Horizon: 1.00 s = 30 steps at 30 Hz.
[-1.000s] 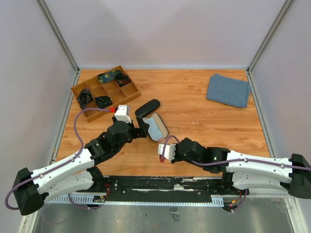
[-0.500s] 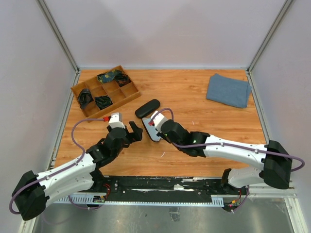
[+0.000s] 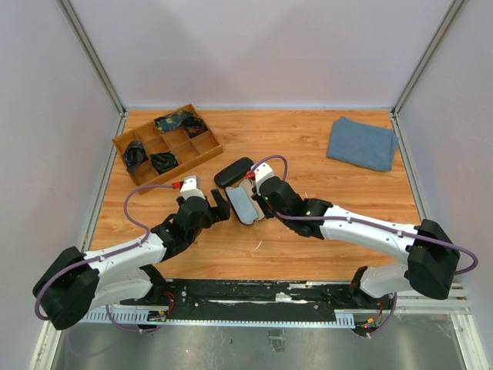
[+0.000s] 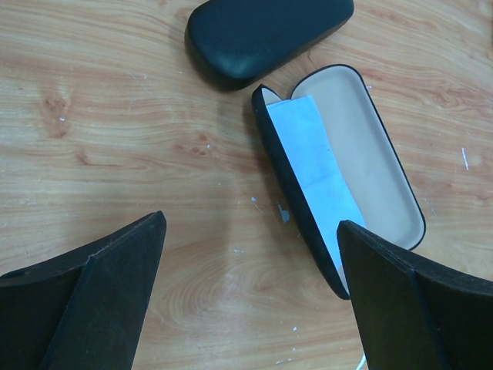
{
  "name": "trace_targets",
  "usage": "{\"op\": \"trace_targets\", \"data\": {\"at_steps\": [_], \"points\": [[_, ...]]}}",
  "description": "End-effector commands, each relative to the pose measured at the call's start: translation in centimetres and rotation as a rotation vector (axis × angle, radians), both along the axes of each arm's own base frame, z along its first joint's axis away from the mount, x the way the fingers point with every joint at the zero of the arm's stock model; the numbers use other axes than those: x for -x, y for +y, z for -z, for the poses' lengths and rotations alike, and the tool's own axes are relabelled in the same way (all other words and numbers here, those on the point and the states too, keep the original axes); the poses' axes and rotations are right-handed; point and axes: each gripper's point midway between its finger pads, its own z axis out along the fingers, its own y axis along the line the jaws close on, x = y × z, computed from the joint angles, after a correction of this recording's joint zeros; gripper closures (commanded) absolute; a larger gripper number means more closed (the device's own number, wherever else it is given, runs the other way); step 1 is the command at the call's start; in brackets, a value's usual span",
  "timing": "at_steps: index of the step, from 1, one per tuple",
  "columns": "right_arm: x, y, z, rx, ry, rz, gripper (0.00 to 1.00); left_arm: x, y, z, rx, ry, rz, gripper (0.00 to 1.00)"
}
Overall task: Organize the sunglasses
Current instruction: Place the sunglasses in the sunglasses case.
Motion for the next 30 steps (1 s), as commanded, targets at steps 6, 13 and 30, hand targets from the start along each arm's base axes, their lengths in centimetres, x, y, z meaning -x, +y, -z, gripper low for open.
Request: {"op": "trace_targets", "data": {"at_steps": [6, 13, 30], "points": [[-0.3, 1.8, -1.1, -0.119, 0.020, -0.008, 0.99, -1.8, -1.0, -0.3, 0.030, -0.044, 0.000, 0.00], [-0.3, 1.6, -1.1, -0.126, 0.017, -0.010, 0.99, -2.5, -1.4, 0.9, 0.018, -0.022, 0.004, 0.00], [-0.2, 1.8, -0.6, -0.127, 0.028, -0.022, 0.99, -3.2, -1.7, 2.1, 0.064, -0.012, 0.020, 0.05]]}}
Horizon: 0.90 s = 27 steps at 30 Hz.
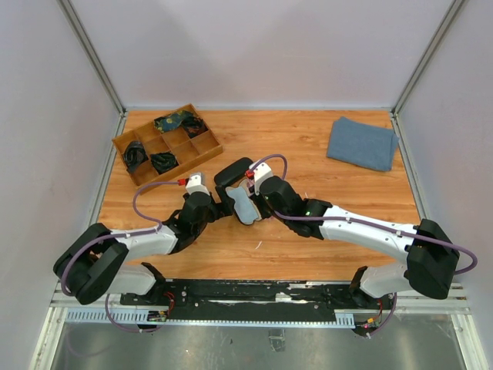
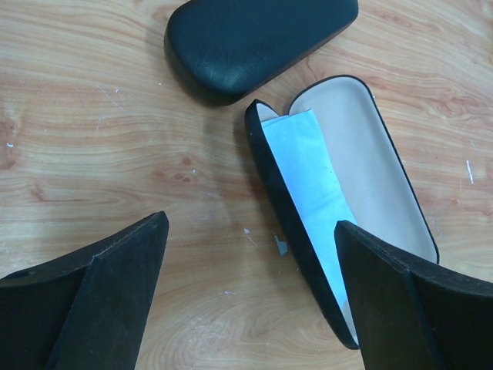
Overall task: Organize the sunglasses
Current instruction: Place the sunglasses in the sunglasses case.
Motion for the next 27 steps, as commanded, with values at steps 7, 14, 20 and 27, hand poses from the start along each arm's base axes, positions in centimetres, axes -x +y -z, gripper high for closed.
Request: {"op": "trace_targets", "data": {"at_steps": [7, 14, 20, 27], "points": [[-0.7, 0.0, 0.0, -0.029, 0.003, 0.017, 0.99, -0.7, -0.1, 0.3, 0.036, -0.008, 0.002, 0.13], [-0.7, 0.1, 0.0, -0.027, 0.005, 0.013, 0.99, -0.3, 0.2, 0.8, 0.030, 0.004, 0.002, 0.17], [-0.8, 0.3, 0.1, -0.028, 0.009, 0.009, 0.99, 0.0, 0.4, 1.4, 0.027, 0.017, 0.003, 0.20], [-0.8, 0.3, 0.2, -0.027, 0.012, 0.007, 0.99, 0.0, 0.7, 1.6, 0.029, 0.020, 0.000, 0.22]]}}
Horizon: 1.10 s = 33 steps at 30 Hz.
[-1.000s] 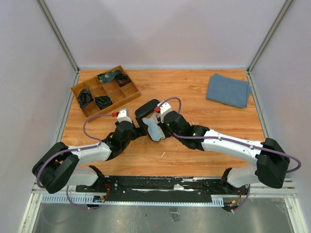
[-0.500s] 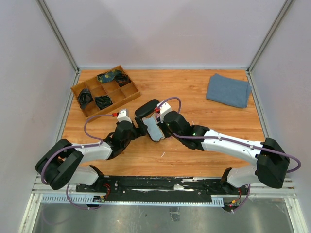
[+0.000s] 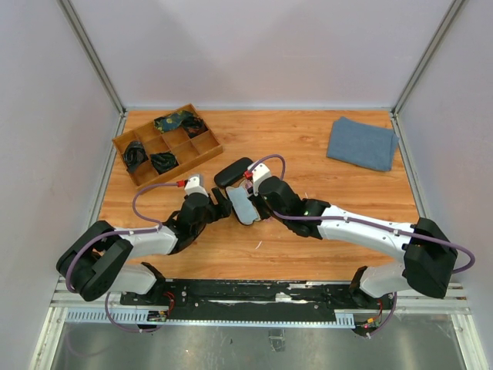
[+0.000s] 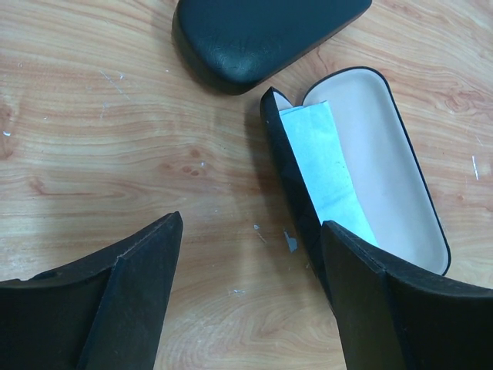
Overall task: Organize the sunglasses
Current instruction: Place the sunglasses in the sunglasses case.
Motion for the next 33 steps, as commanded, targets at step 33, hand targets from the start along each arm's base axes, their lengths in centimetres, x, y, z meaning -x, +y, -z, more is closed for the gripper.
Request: {"op": "trace_targets", "data": {"at_steps": [33], "points": [[-1.0, 3.5, 0.6, -0.080, 0.077, -0.036, 0.99, 0.6, 1.1, 1.9, 0.005, 0.030, -0.011, 0.30]]}}
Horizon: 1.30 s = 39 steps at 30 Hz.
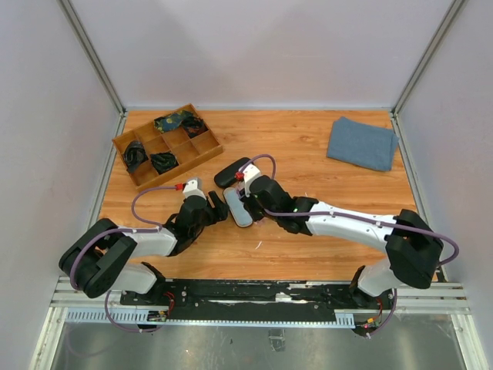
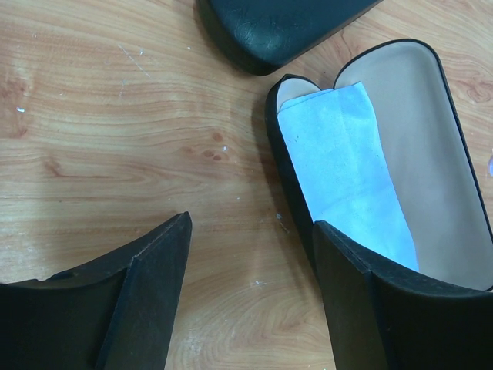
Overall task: Organize the sunglasses
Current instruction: Place the sunglasses in the sunglasses case.
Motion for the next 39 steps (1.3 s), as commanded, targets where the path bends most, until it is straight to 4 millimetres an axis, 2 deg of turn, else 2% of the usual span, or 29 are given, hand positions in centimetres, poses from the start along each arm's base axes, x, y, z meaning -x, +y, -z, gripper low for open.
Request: {"op": "trace_targets", "data": {"at_steps": [1, 20, 39], "points": [[-1.4, 1.3, -1.4, -0.070, 0.003, 0.024, 0.99, 0.0, 0.4, 0.3, 0.003, 0.003, -0.009, 0.30], [-3.2, 3.9, 1.3, -0.061, 0.052, 0.068, 0.99, 0.1, 0.1, 1.2, -0.001, 0.035, 0.009, 0.31], [-5.3, 4.1, 2.6, -0.097, 0.090, 0.152, 0.99, 0.3, -0.2, 2.1, -0.030, 0.085, 0.043, 0.33]]}}
